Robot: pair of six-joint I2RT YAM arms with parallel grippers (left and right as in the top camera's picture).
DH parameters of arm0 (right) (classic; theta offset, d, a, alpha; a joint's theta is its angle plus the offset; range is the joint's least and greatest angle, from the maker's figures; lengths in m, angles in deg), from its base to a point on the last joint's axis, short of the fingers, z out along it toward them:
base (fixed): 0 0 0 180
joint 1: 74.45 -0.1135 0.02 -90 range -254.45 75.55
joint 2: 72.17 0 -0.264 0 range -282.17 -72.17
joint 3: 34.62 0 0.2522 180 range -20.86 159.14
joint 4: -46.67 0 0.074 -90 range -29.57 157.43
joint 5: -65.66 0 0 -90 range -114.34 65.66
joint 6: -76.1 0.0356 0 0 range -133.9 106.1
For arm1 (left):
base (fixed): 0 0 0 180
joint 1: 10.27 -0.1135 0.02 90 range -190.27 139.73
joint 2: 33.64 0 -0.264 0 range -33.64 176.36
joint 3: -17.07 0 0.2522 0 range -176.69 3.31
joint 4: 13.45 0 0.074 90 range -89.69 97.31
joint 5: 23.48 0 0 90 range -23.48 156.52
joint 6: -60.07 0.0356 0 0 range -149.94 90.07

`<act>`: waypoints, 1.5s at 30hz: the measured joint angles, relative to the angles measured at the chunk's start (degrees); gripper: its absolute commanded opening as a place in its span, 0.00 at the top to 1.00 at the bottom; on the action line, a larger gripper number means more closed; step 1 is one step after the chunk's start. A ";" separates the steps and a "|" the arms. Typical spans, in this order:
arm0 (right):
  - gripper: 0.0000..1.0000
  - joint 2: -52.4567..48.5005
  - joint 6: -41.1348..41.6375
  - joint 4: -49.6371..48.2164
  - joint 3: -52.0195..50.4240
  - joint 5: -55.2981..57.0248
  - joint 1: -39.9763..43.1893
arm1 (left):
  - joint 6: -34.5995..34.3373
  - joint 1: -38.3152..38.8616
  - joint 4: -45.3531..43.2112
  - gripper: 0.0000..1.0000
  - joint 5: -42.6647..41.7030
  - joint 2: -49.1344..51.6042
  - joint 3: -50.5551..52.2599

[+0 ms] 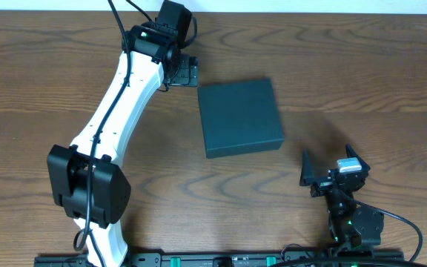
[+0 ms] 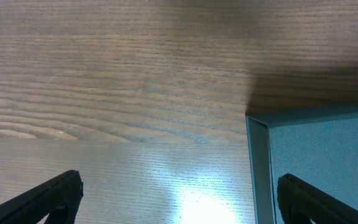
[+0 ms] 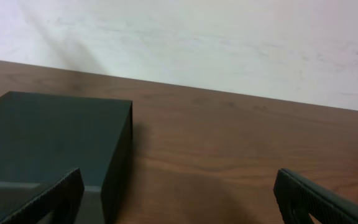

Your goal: Pack container

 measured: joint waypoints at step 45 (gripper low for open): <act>0.01 0.00 -0.02 0.02 0.00 -0.04 0.00 | 2.25 -21.70 -19.19 0.01 5.84 -70.38 22.69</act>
